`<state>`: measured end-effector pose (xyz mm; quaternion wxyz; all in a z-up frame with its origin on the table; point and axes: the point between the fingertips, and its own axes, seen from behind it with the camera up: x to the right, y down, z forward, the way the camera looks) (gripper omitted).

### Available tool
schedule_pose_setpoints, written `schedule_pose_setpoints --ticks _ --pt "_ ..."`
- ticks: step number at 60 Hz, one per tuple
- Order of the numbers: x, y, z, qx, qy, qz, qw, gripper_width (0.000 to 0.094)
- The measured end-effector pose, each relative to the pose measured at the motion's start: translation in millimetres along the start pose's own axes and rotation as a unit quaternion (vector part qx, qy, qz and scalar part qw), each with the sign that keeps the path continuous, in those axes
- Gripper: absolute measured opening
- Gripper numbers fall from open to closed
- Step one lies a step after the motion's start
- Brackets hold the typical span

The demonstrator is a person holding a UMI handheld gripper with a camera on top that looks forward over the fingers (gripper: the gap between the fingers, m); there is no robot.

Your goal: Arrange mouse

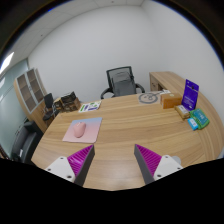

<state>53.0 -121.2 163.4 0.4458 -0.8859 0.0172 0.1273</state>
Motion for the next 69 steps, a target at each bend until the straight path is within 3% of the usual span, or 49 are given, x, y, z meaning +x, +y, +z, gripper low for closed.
schedule_pose_setpoints --ticks 27,69 --pt "0 -39 7 -0.003 -0.032 -0.027 0.999 0.0834" --pt "8 -37 -38 0.008 -0.044 -0.06 0.997 0.0832"
